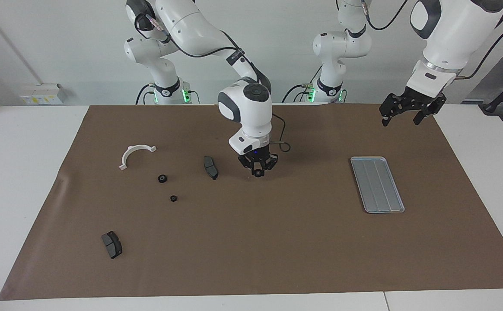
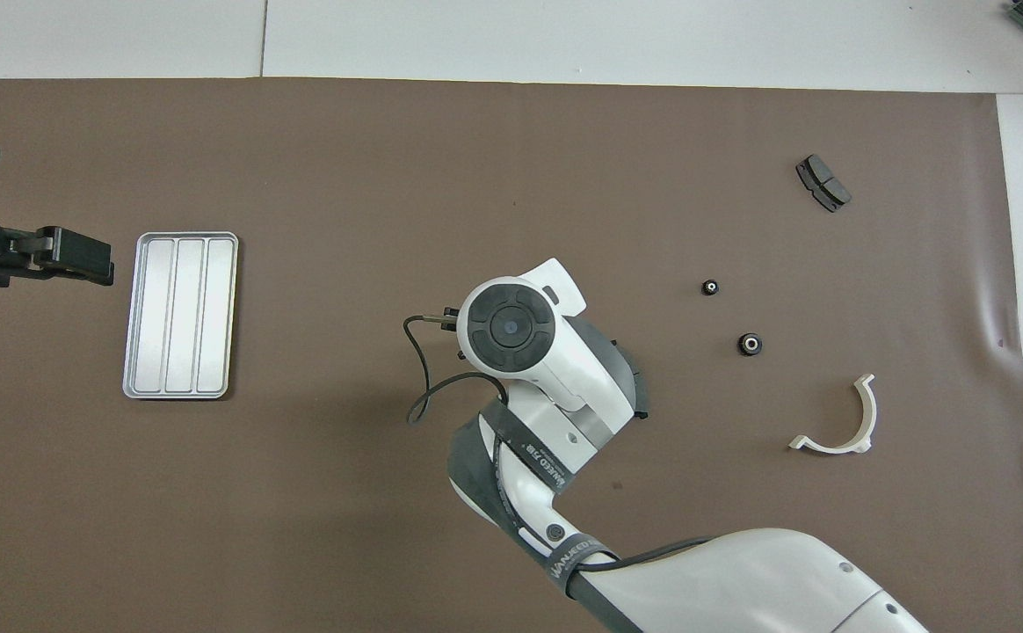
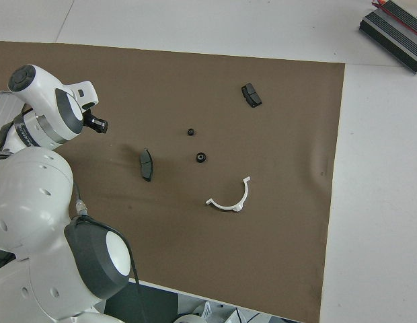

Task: Pick bearing gear from pile to tray
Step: 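Carry the bearing toward the tray with the right gripper and release it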

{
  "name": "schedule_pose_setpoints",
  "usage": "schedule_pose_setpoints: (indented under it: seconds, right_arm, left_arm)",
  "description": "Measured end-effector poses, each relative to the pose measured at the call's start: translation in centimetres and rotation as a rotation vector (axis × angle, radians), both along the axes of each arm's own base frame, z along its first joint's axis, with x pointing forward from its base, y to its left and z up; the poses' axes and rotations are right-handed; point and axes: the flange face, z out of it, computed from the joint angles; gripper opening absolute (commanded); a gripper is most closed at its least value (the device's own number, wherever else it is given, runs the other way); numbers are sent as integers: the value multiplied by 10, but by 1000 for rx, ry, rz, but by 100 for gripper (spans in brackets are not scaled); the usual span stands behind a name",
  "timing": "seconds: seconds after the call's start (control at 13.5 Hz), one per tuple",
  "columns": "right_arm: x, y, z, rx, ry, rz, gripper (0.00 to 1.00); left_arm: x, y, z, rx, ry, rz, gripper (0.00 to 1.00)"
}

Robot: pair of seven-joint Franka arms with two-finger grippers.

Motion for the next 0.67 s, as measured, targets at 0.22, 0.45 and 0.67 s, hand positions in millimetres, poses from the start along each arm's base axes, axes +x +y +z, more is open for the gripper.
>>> schedule_pose_setpoints:
  seconds: [0.22,0.45,0.67]
  right_arm:
    - [2,13,-17,3,-5,6,1]
    - [2,13,-22,5,-4,5,63]
    - [1,13,-28,3,0,5,100]
  left_arm:
    - [-1,-4,0,0,-1,-8,100]
    - [-1,-7,0,0,-1,-13,100]
    - [0,-9,-4,-1,-11,-9,100]
